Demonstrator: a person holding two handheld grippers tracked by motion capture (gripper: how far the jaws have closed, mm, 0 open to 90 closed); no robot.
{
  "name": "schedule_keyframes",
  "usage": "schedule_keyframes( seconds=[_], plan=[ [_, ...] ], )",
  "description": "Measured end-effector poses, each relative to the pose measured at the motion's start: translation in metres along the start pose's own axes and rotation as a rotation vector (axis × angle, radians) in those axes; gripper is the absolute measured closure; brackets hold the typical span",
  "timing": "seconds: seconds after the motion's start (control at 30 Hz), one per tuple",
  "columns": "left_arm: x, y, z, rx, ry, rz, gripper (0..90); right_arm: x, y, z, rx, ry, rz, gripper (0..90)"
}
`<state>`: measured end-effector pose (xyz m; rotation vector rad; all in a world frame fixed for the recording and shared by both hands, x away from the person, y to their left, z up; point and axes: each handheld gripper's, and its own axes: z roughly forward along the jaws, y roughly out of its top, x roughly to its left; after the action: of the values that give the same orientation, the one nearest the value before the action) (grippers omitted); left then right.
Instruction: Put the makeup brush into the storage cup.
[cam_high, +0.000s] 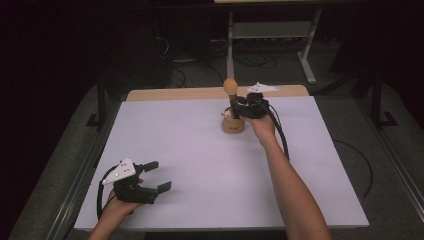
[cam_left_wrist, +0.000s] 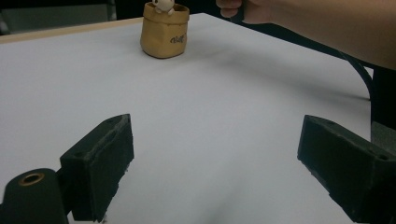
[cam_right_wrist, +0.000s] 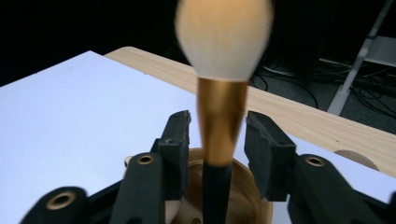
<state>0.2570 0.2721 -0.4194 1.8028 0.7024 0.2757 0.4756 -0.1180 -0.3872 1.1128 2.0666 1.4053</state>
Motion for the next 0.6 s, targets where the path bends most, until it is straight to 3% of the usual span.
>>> schedule_keyframes(
  seconds=[0.17, 0.27, 0.6],
  plan=[
    [-0.001, 0.000, 0.001, -0.004, -0.001, -0.005, 10.2, 0.002, 0.004, -0.006, -0.018, 0.016, -0.005, 51.9],
    [-0.001, 0.000, 0.001, 0.000, -0.002, -0.009, 10.2, 0.004, 0.007, -0.013, -0.030, 0.030, 0.005, 44.1],
    [-0.001, -0.001, 0.002, 0.002, -0.003, -0.011, 10.2, 0.005, 0.010, -0.026, -0.027, 0.061, 0.006, 29.2]
  ],
)
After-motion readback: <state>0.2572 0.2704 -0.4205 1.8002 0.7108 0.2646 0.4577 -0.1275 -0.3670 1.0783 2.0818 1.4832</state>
